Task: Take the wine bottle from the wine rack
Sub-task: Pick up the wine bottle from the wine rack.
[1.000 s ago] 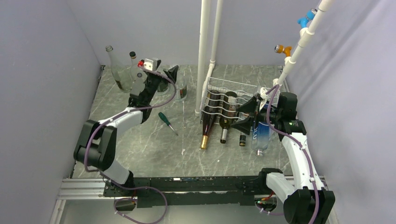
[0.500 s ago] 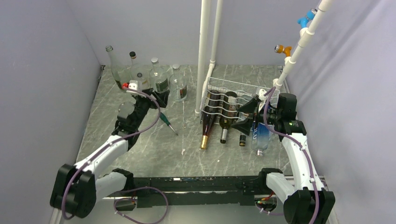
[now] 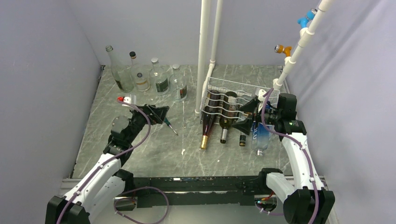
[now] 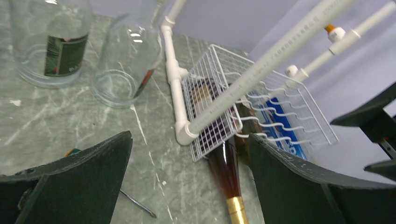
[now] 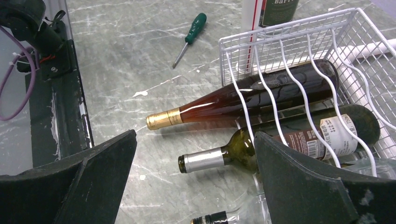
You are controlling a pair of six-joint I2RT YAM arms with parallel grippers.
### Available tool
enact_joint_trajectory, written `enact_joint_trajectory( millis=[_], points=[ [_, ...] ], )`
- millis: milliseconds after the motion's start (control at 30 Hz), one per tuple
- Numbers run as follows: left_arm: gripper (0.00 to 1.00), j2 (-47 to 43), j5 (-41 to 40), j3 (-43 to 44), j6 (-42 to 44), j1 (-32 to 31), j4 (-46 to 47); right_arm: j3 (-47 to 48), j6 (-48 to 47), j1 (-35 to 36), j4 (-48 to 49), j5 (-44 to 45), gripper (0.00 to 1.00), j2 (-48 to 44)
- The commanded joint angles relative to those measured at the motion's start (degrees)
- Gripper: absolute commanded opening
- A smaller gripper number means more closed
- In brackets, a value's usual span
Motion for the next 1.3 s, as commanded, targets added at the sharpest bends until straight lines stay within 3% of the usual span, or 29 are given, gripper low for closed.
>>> enact_joint_trajectory(
  millis=[0, 267, 567, 1267],
  points=[
    [0.99, -1.3, 8.3, 1.5, -0.5, 0.0, -3.8, 0.5, -2.1, -0.4, -0.3, -0.5, 1.0, -0.2],
    [1.0, 1.9, 16.7, 2.1, 0.1, -2.3, -4.8, 0.5, -2.2, -0.4, -0.3, -0.5, 1.0, -0.2],
    [1.0, 5.6, 7.4, 4.9, 4.9, -15.3, -9.0, 0.5, -2.2, -0.4, -0.3, -0.6, 1.0, 0.0],
    [0.99, 26.8, -6.8, 7.9, 3.1, -31.5, 4.7, 0.3, -2.2, -0.4, -0.2, -1.0, 1.0, -0.1]
  ],
)
